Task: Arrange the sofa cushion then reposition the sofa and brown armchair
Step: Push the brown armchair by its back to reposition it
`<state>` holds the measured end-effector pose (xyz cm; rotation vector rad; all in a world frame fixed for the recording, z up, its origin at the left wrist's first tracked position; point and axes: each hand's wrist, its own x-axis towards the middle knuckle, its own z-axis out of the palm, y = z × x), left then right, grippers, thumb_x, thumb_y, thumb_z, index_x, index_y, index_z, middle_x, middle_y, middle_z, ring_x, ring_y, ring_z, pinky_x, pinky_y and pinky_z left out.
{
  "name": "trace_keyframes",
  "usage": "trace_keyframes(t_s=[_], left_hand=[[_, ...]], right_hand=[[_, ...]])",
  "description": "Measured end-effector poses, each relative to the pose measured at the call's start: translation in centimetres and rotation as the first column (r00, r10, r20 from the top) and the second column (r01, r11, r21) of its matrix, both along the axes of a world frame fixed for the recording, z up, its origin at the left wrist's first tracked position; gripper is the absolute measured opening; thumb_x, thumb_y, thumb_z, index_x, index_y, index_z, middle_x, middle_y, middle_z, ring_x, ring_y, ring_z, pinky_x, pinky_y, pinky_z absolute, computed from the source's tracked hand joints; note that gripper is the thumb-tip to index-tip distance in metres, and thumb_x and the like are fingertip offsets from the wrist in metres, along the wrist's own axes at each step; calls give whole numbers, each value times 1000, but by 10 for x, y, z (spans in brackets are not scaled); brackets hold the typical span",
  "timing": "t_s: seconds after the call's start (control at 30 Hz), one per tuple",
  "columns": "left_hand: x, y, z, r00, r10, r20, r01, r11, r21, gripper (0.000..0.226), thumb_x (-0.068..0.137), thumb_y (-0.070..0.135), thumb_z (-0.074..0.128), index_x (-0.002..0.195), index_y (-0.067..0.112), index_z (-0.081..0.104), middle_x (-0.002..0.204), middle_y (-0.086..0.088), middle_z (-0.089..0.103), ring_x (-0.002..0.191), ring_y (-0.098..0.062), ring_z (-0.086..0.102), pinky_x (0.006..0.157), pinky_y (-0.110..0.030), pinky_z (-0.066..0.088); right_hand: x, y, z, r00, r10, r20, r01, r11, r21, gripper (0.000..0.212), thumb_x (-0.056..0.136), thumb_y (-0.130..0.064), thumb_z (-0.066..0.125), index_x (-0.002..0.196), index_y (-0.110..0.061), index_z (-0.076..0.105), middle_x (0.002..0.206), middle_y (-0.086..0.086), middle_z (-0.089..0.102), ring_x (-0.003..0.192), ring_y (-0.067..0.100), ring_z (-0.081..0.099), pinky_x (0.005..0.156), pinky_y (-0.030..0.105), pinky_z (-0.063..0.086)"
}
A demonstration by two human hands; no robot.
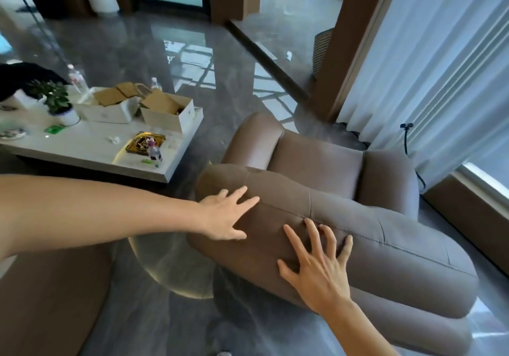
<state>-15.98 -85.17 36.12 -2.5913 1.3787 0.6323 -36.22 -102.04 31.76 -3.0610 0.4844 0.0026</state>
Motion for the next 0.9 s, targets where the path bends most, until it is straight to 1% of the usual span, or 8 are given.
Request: trace_keyframes(t_s=[0.1, 0.17, 0.27, 0.4, 0.5, 0.63, 0.77, 0.9], left_hand=[[5, -12, -10, 999, 25, -43, -26, 1000, -9, 100, 84, 60, 58, 152, 41, -12, 165, -6, -10, 146, -46, 9, 110, -57, 34], [11, -18, -14, 998, 18, -63, -19, 1000, -15, 104, 82, 62, 61, 150, 45, -15, 165, -5, -13, 146, -48, 4, 111, -59, 32], [13, -23, -19, 994, 38, -99, -41, 999, -35, 105, 80, 65, 61, 148, 49, -17, 164, -3, -15, 147, -47, -1, 112, -60, 28], [4, -30, -21, 991, 67, -117, -77, 993, -87, 106, 80, 61, 65, 149, 49, -14, 164, -2, -14, 147, -46, -2, 112, -61, 28], [-11, -42, -21, 983, 109, -148, -126, 985, -116, 106, 79, 58, 68, 150, 50, -10, 165, -1, -12, 147, -44, -3, 112, -61, 27], [-35, -55, -22, 970, 179, -167, -203, 969, -142, 106, 79, 56, 70, 148, 54, -10, 164, 4, -13, 148, -41, -6, 112, -61, 25], [-69, -76, -25, 950, 252, -183, -279, 951, -134, 107, 79, 53, 71, 144, 59, -14, 164, 6, -16, 148, -39, -9, 114, -58, 21], [-106, -97, -24, 917, 333, -221, -364, 923, -122, 107, 80, 52, 71, 142, 61, -15, 163, 8, -19, 148, -38, -12, 116, -58, 17]], right_hand=[[-4, -5, 0, 1000, 12, -2, -12, 1000, -9, 70, 79, -73, 47, 144, -45, 44, 150, 8, 46, 135, 39, 35, 106, 79, 14], [-3, -12, 2, 1000, 11, 0, -11, 1000, 4, 70, 78, -74, 48, 143, -47, 45, 149, 8, 46, 134, 39, 36, 107, 79, 13], [-5, -24, 1, 1000, 29, 12, -29, 999, 34, 71, 76, -73, 52, 142, -47, 46, 148, 8, 45, 134, 39, 37, 107, 78, 12], [-11, -37, 3, 998, 47, 33, -48, 998, 43, 71, 75, -73, 54, 140, -46, 49, 149, 8, 46, 133, 39, 38, 107, 78, 13], [-20, -54, 6, 996, 75, 47, -78, 995, 63, 71, 74, -72, 55, 139, -45, 51, 148, 8, 47, 133, 39, 40, 108, 77, 12], [-36, -82, 6, 987, 142, 75, -147, 987, 68, 71, 74, -72, 54, 140, -46, 51, 148, 7, 47, 131, 38, 41, 108, 75, 10], [-57, -112, 6, 976, 201, 81, -209, 972, 108, 73, 71, -71, 58, 139, -46, 51, 148, 8, 48, 131, 39, 41, 107, 77, 11], [-78, -148, 4, 961, 272, 53, -276, 954, 114, 72, 73, -71, 55, 140, -45, 52, 147, 9, 48, 131, 39, 41, 107, 77, 10]])
